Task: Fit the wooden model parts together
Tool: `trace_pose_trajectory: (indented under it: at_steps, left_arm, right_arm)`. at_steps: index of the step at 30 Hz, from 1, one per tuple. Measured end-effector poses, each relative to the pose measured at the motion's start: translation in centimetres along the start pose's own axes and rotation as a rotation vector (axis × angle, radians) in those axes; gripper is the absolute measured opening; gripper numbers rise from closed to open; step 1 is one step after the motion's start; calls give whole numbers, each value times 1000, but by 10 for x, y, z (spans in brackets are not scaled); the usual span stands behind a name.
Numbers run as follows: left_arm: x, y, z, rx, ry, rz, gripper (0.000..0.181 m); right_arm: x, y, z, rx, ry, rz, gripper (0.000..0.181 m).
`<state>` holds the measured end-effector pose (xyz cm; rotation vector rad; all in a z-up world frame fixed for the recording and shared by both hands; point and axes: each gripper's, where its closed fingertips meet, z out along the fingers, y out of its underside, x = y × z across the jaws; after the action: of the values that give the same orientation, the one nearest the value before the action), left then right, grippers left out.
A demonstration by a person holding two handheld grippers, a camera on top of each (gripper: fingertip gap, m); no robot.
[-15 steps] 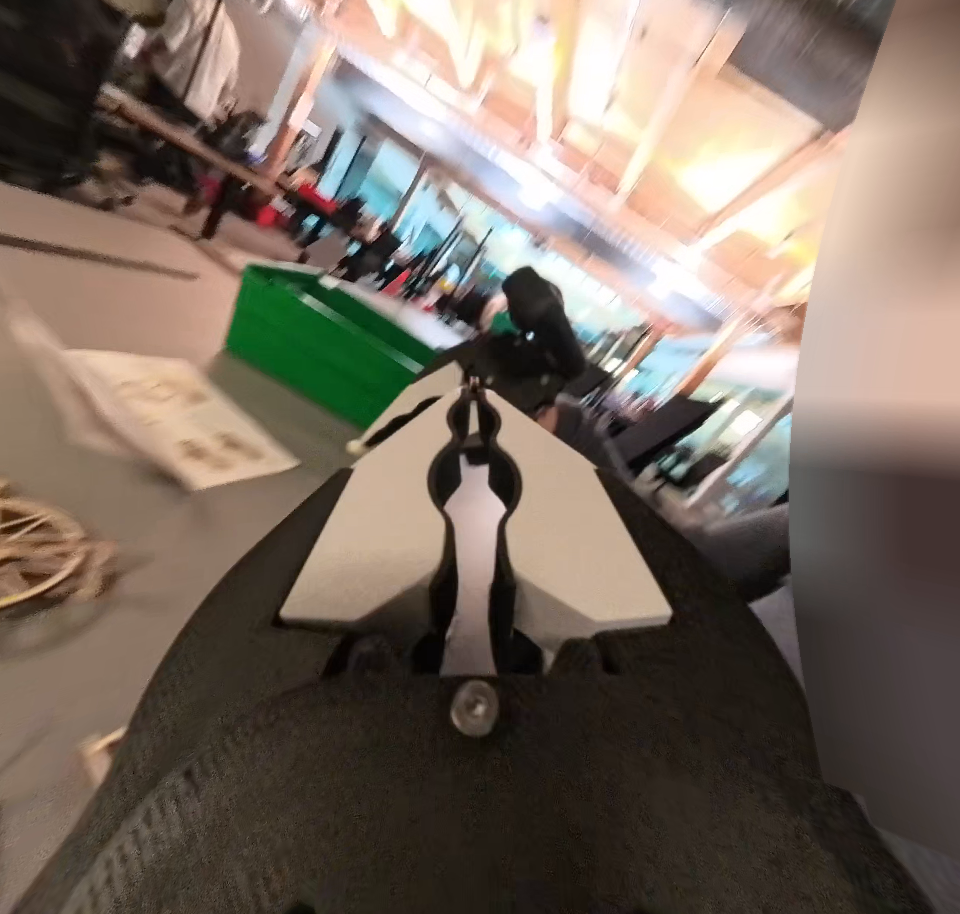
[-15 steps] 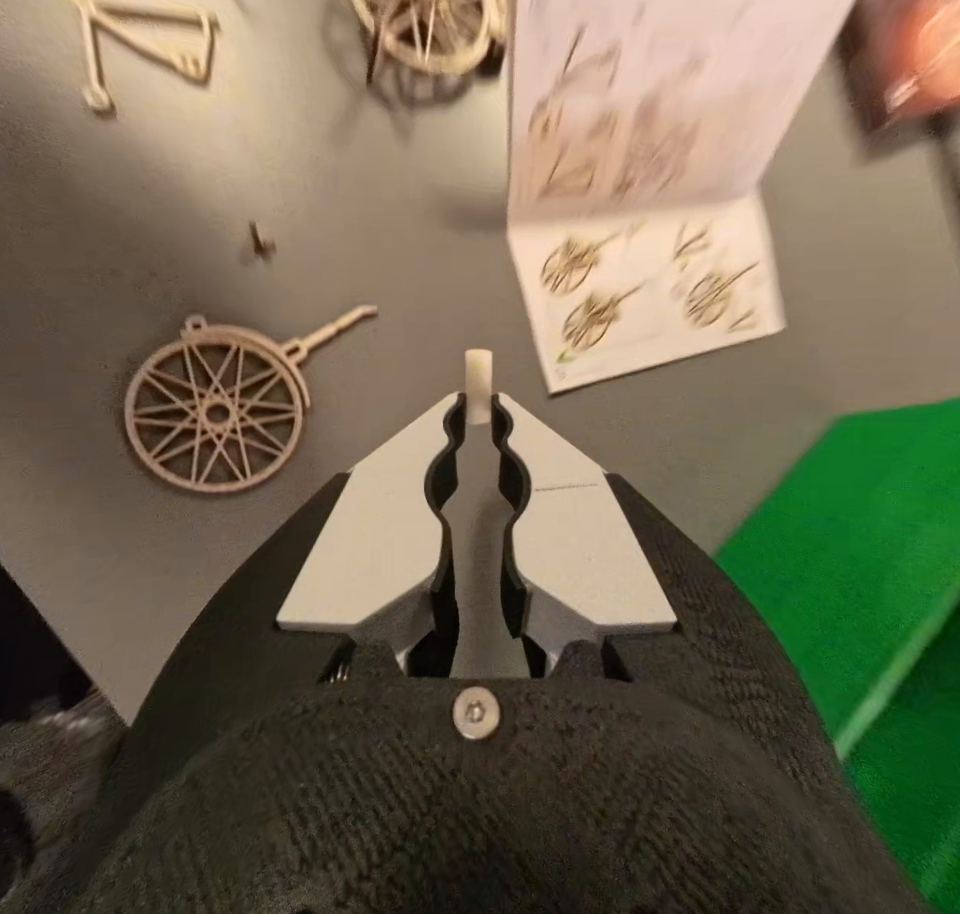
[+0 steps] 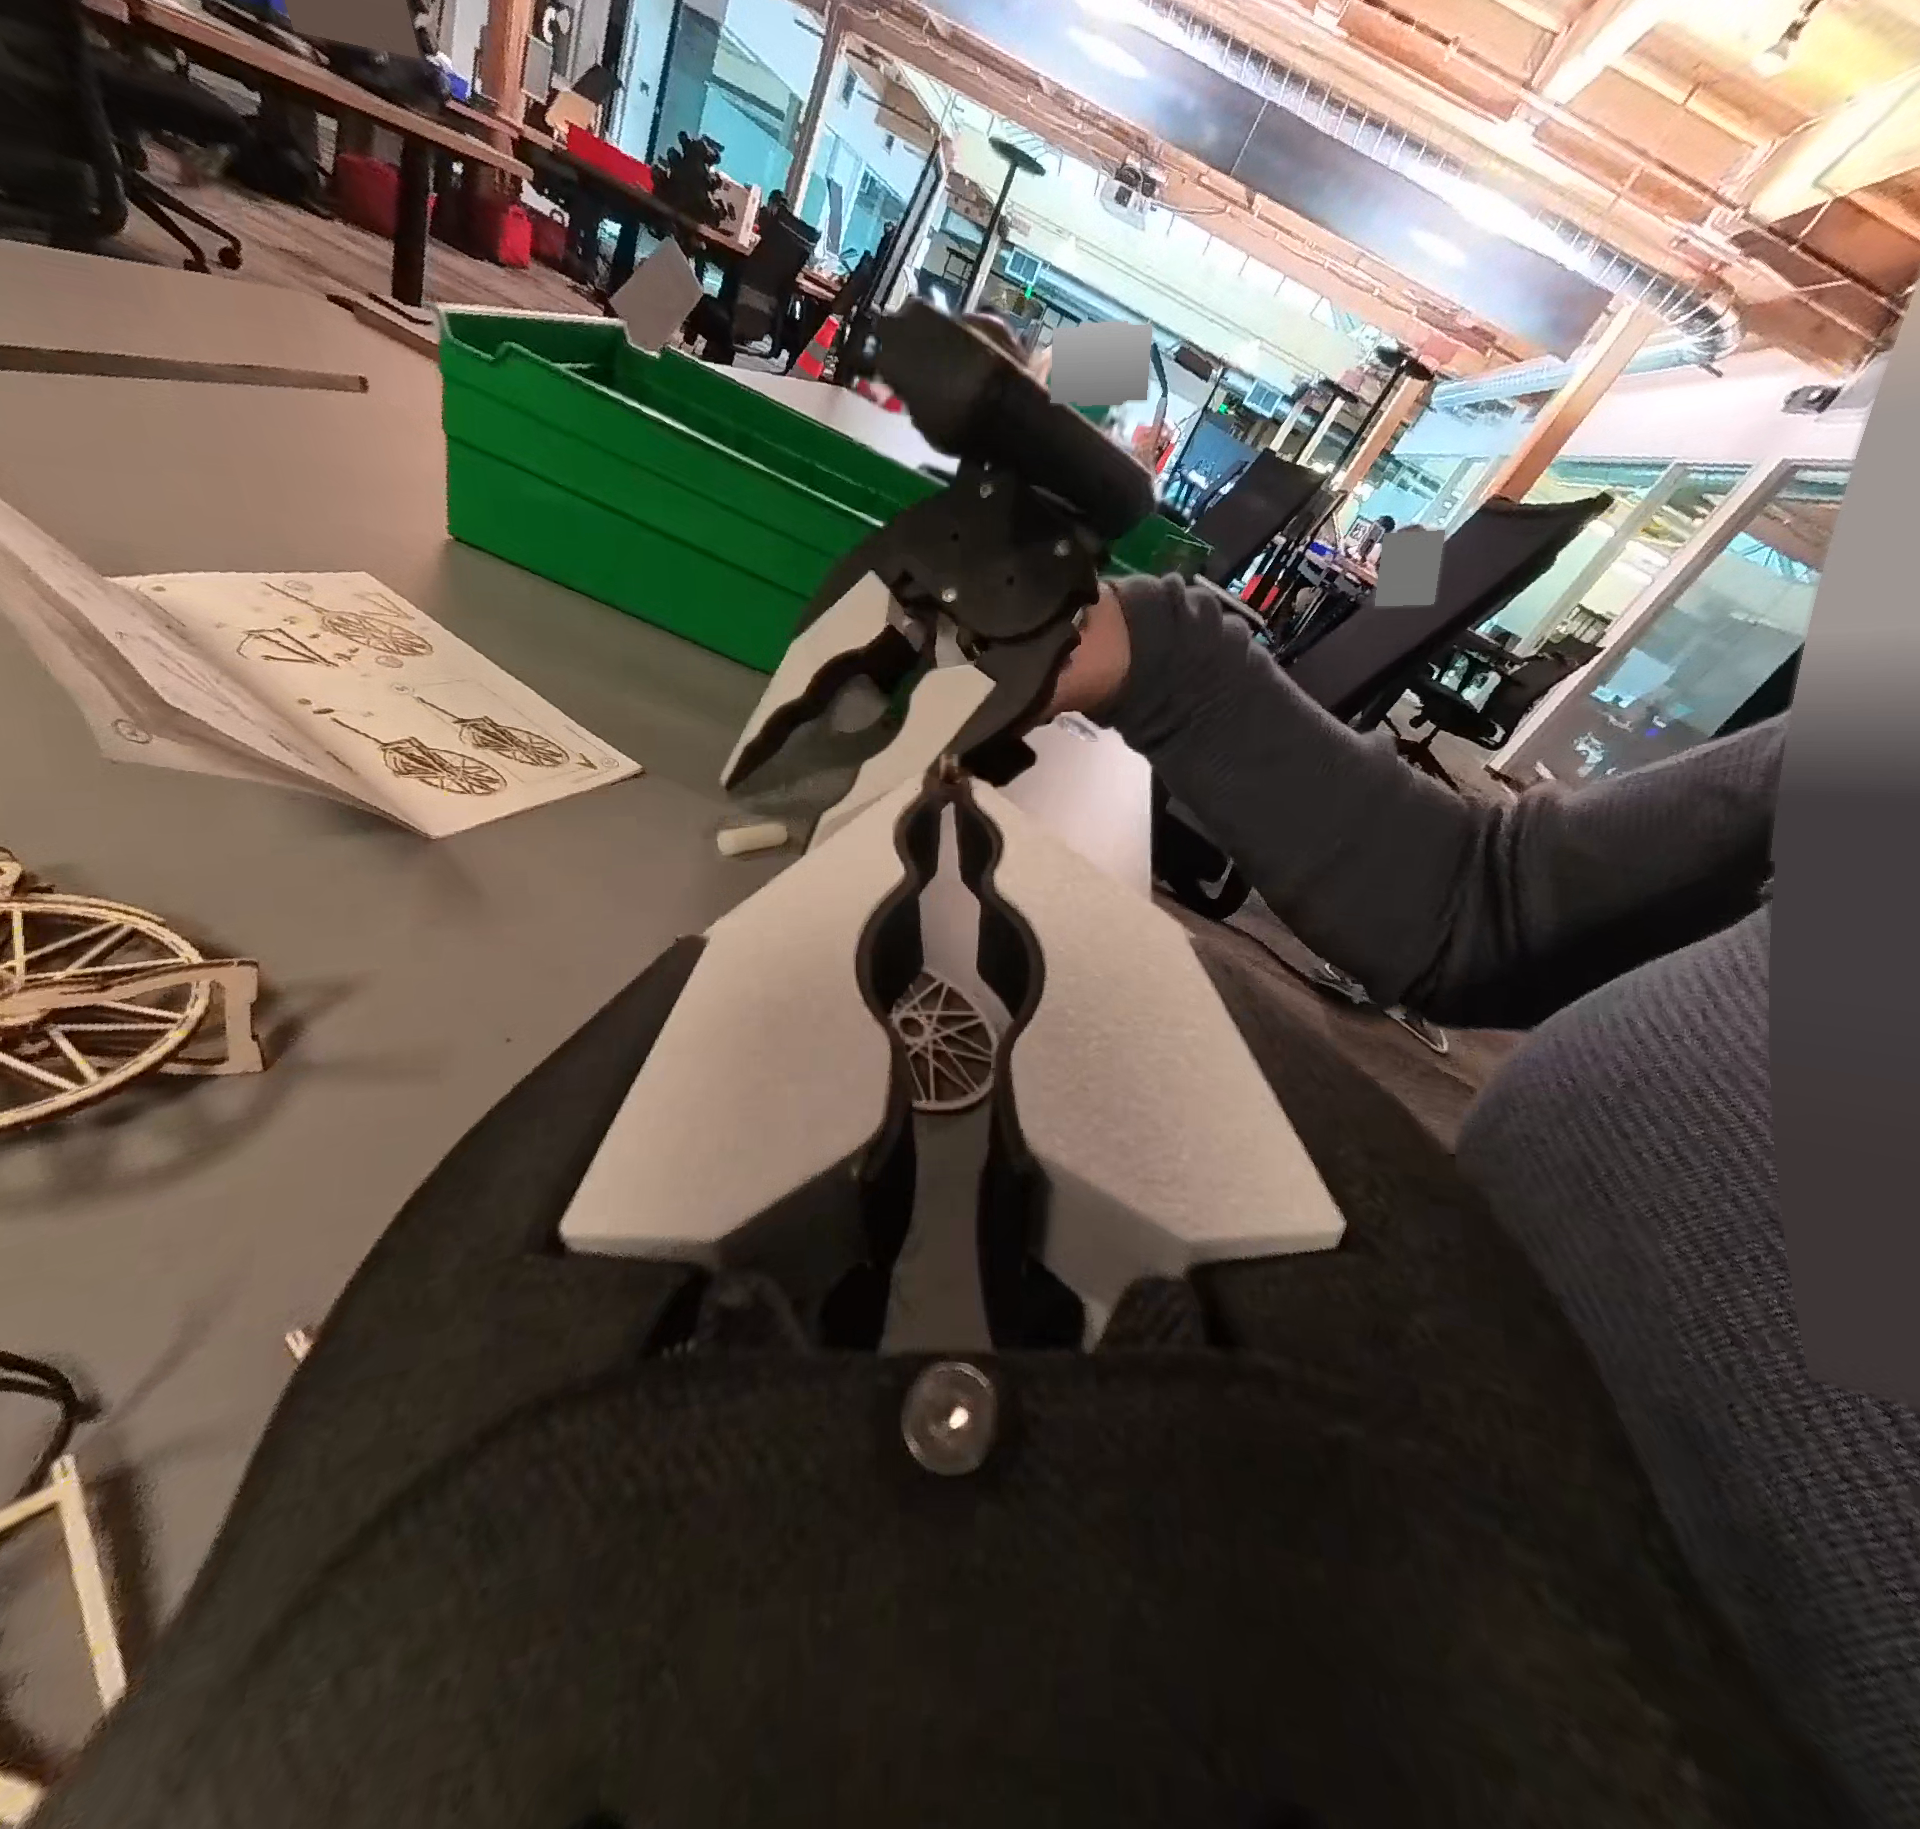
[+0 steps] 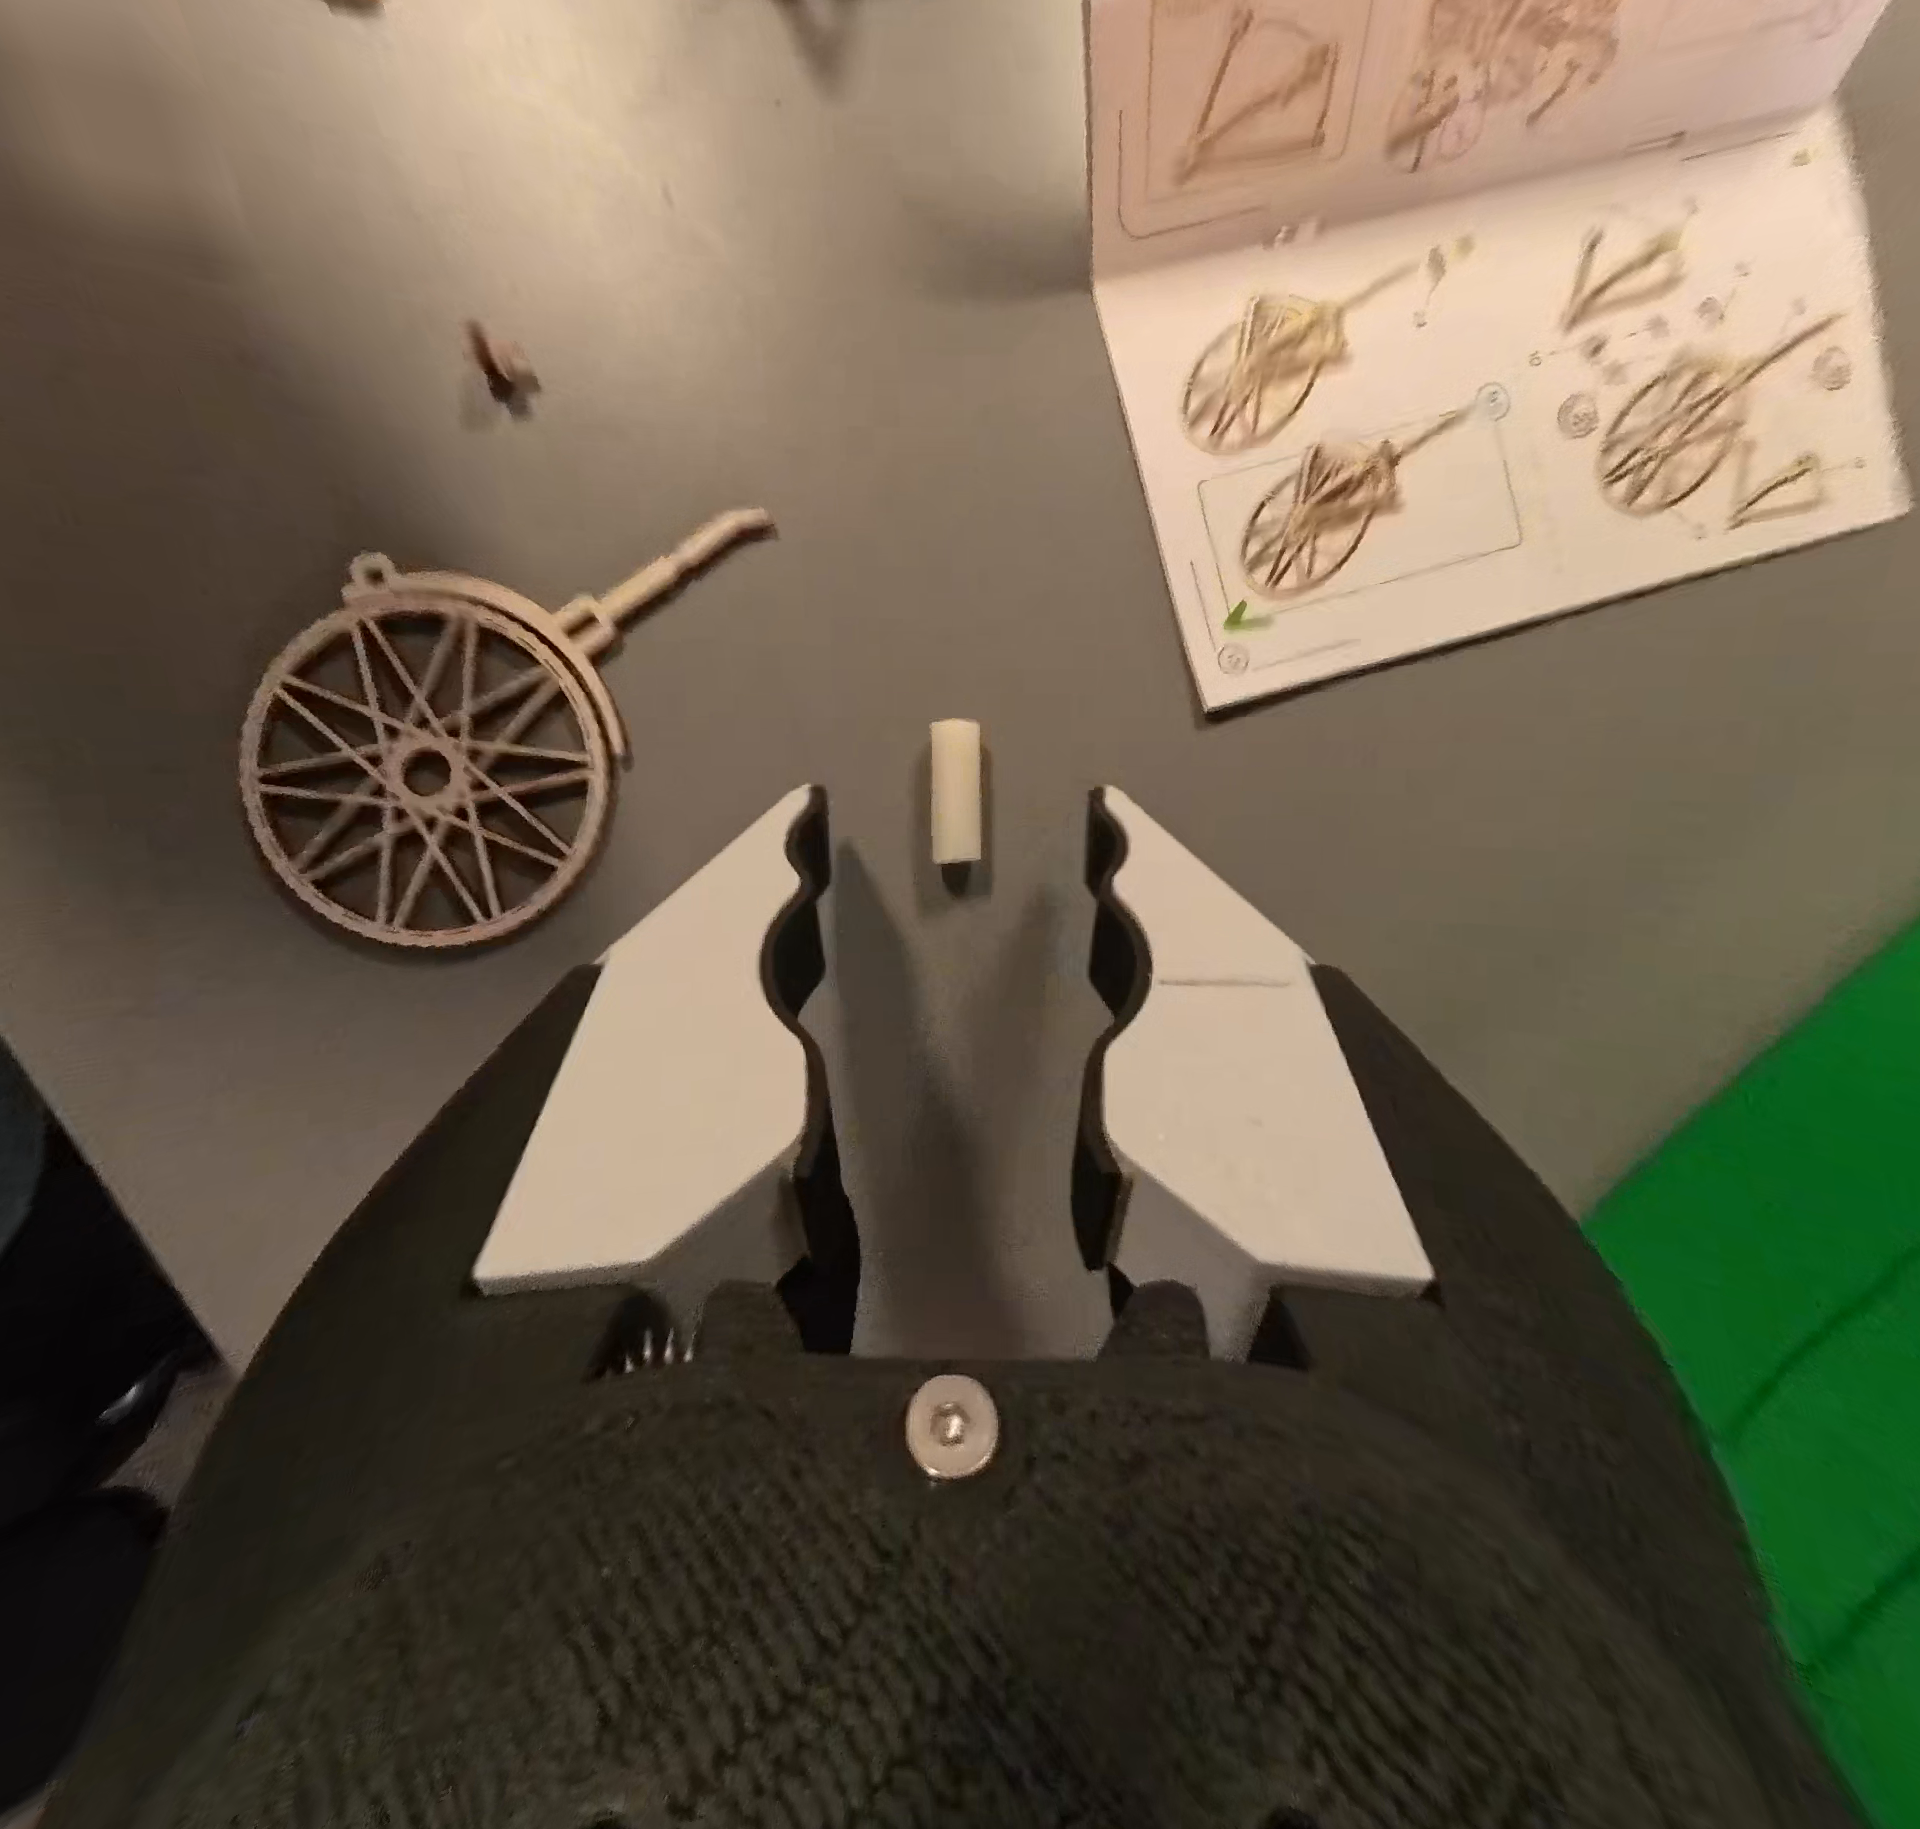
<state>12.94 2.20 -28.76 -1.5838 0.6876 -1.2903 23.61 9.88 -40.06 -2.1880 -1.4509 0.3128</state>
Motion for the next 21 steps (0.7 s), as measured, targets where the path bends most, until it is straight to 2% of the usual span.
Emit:
trace_pose_trajectory:
  at_steps: [2,4,7,11,21]
  left_arm:
    - [4,-6,-2,40,34,3,2]
    - [8,-12,-4,71,55,57,2]
    - [19,-19,-8,112,117,101,2]
    - [25,-29,-14,179,195,25,1]
    - [15,-21,-13,158,183,-24,1]
  right_arm:
    - [-24,-42,-19,237,-76,0,45]
    - [-65,-95,-52,546,-260,40,26]
    - [-104,-131,-83,774,-435,32,13]
    - [-120,-147,-100,899,-554,56,5]
    - [-115,-147,-85,903,-562,55,0]
